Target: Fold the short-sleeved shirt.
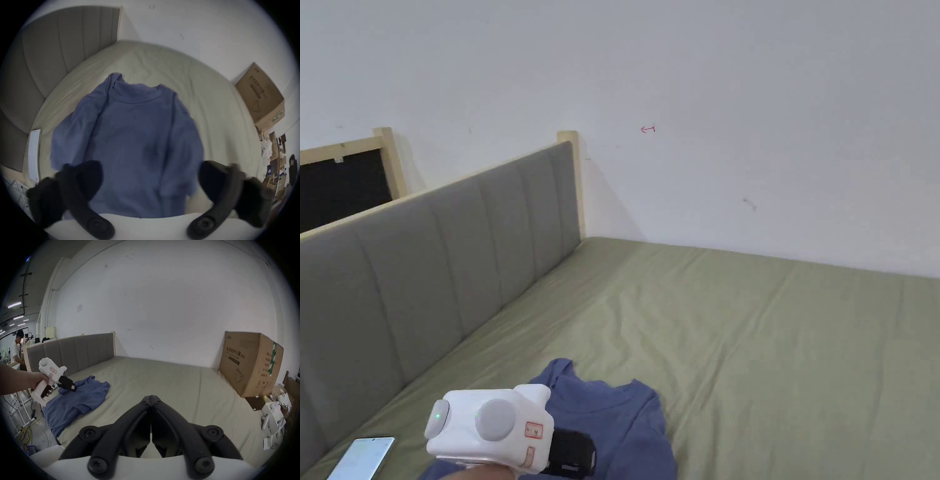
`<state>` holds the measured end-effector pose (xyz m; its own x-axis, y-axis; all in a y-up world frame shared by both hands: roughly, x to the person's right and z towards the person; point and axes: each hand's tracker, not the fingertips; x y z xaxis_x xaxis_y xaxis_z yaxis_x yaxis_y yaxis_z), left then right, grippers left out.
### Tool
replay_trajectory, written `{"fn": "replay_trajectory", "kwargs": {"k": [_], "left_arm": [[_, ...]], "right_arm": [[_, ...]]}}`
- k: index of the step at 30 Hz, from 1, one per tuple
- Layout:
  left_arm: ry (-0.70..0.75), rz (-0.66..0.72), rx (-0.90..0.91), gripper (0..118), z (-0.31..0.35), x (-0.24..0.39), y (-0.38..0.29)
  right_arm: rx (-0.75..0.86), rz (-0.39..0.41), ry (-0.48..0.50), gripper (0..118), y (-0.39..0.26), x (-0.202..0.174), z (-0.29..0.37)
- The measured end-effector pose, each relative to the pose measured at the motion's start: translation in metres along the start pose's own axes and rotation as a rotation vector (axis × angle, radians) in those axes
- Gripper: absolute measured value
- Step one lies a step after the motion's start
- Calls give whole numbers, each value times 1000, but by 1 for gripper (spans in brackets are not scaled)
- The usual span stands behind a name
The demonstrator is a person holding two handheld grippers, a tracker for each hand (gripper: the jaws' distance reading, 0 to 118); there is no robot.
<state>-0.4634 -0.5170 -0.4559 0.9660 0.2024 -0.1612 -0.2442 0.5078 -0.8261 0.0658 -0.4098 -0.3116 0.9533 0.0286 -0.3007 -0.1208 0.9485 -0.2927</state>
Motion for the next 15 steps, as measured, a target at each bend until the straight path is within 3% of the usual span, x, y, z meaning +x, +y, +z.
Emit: {"fn": "replay_trajectory", "kwargs": {"k": [4,6,8,11,12,13,15], "left_arm": [[41,2,-90,109,-36,-8,-11],[52,-15,-178,106,-73,-12,16],[96,-99,-234,103,-91,-10,10],[153,-170,-176,108,-96,5,9],[167,-167,-133,108,-70,21,0],[176,-161,-116,106,-46,36,-10],[172,-145,-66,84,-19,52,-23]], "right_arm": [[-83,-8,12,0,-11,4,-17],[-115,-16,22,0,-17,4,-24],[-146,-41,42,0,-24,3,-31],[-178,-47,67,0,-34,-2,-39],[-187,-47,73,0,-36,-5,-40],[-193,-49,79,0,-37,-6,-41],[-203,-56,98,0,-38,-9,-39]]}}
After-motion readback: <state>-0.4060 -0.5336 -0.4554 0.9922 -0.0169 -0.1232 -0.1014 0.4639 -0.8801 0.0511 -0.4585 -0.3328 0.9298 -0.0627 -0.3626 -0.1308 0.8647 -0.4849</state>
